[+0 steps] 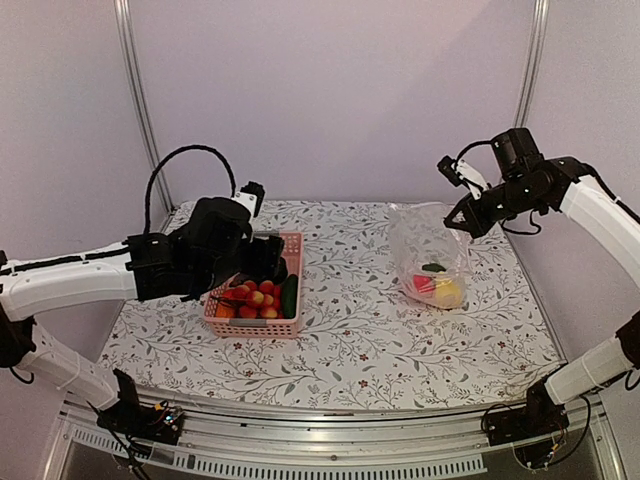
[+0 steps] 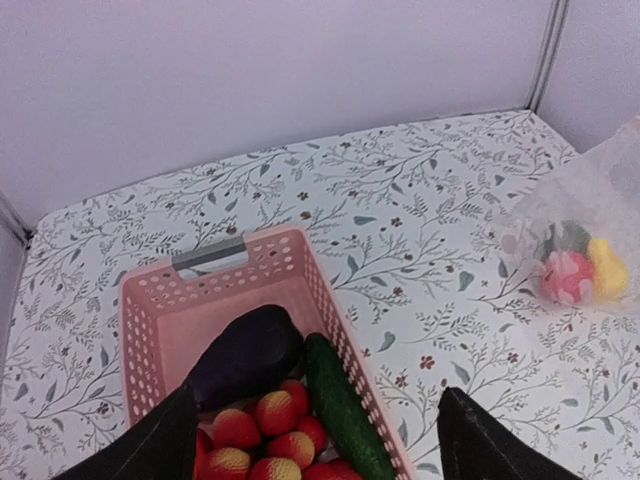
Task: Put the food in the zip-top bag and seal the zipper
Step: Pick up the fake vegetable from the bin.
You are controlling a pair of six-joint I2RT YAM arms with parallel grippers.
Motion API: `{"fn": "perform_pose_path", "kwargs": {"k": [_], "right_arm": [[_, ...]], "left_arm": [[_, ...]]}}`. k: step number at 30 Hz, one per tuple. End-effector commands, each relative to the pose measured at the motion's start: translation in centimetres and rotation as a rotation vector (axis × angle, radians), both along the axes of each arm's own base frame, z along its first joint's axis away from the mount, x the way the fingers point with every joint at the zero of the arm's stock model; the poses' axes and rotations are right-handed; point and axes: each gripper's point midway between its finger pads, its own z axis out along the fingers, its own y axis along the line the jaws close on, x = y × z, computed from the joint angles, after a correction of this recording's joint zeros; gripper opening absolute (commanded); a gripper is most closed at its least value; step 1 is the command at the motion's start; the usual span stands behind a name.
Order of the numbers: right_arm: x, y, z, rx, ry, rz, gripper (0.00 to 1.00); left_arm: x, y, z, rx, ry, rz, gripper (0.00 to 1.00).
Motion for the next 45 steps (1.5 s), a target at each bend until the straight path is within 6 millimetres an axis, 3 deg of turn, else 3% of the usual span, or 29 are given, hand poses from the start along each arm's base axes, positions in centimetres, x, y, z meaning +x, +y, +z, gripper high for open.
{"fn": "perform_pose_path", "kwargs": {"k": [1,6,10,17,22,30,39,43,45], "right_arm": [[-1.1,0.4,-0.9,0.036,0.026,0.034,0.0],[-2.3,0.0,-0.6,0.035,0.014,0.049,0.0],[-2.9,0.0,-0.4,0.038,0.008,0.063,0.0],[-3.3,0.1,-0.4,0.046,0.011,0.081,0.0],[-3.4,0.3,-0.3,0.053,0.018,0.088,0.0],[-3.6,0.3,0.0,0.06,0.018,0.089,0.0],[-3.4,0.5,-0.2,0.061,0.03,0.091,0.0],[-3.3,0.6,-0.2,0.063,0.034,0.093,0.0],[-3.3,0.6,-0.3,0.063,0.034,0.093,0.0]], "left_arm": [[0.9,4.7,-4.5,0.07,0.178,0.03,0.84],[3.7,6.9,-7.4,0.072,0.308,-0.019,0.98],[6.1,7.4,-10.1,0.118,0.382,-0.061,1.0],[9.6,5.9,-13.8,0.191,0.506,-0.156,0.99],[11.9,5.1,-15.8,0.302,0.556,-0.192,0.93],[12.1,5.6,-20.0,0.469,0.673,-0.252,0.92],[12.5,4.8,-22.2,0.458,0.725,-0.258,0.81],[12.8,5.2,-22.3,0.468,0.75,-0.217,0.69],[13.2,5.5,-21.0,0.466,0.722,-0.182,0.66]]}}
